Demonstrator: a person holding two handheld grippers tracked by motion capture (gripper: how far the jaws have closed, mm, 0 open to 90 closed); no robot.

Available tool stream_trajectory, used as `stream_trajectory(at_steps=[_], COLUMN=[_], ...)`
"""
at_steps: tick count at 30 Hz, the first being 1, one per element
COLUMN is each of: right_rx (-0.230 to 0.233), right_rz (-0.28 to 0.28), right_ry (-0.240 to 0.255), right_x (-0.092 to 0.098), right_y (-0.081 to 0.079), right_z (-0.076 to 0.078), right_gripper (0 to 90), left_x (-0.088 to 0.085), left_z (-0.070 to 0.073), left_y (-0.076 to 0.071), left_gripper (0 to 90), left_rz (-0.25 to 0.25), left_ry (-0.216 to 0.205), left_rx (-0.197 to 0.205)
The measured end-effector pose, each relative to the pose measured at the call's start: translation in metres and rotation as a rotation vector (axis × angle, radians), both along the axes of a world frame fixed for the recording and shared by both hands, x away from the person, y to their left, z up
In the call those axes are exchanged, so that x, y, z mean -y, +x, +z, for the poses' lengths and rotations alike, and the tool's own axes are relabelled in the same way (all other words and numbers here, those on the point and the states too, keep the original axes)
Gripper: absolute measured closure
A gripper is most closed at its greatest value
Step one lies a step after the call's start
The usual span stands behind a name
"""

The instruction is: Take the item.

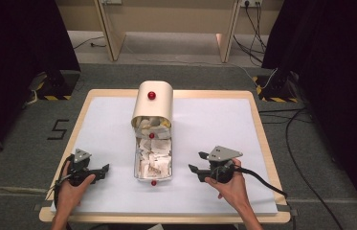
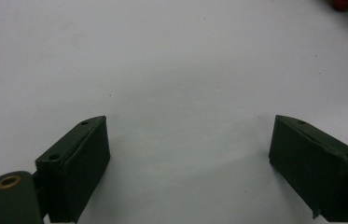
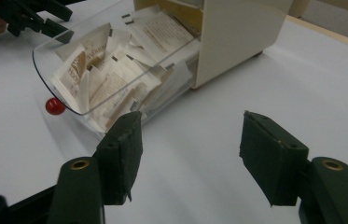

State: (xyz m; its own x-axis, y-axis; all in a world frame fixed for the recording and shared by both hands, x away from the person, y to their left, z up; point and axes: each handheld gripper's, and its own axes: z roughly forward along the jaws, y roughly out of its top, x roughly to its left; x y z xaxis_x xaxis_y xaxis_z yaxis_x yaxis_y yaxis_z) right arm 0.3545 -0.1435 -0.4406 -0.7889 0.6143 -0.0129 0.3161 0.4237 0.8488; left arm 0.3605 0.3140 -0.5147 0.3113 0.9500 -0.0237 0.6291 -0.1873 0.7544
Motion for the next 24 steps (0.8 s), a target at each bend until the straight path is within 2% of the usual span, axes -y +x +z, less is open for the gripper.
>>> stream_trajectory(at_steps=[5,11,13,15,18,24], right_rx=[0.002,0.008,0.005,0.011,-0.007,0.0], right_rz=[0.025,0.064,0.088,0.101,0.119,0.139], right_ry=[0.032,0.026,0.034,0.019,0.057,0.044], right_x=[-0.011,-0.029,-0.036,-0.042,-0.048,-0.057], right_y=[0.004,0.005,0.005,0.005,0.007,0.007], right_z=[0.008,0.012,0.012,0.011,0.009,0.006], right_gripper=[43.6,46.9,47.3,48.3,50.4,54.0], left_x=[0.0,0.0,0.0,0.0,0.0,0.0], left_z=[0.0,0.0,0.0,0.0,0.0,0.0], left_y=[0.0,0.0,0.0,0.0,0.0,0.0], left_gripper=[11.5,11.5,11.5,11.5,11.5,11.5], left_rz=[0.0,0.0,0.0,-0.001,0.002,0.002], left_ry=[0.001,0.001,0.0,0.001,-0.004,-0.004], left_rx=[0.0,0.0,0.0,0.0,0.002,0.001])
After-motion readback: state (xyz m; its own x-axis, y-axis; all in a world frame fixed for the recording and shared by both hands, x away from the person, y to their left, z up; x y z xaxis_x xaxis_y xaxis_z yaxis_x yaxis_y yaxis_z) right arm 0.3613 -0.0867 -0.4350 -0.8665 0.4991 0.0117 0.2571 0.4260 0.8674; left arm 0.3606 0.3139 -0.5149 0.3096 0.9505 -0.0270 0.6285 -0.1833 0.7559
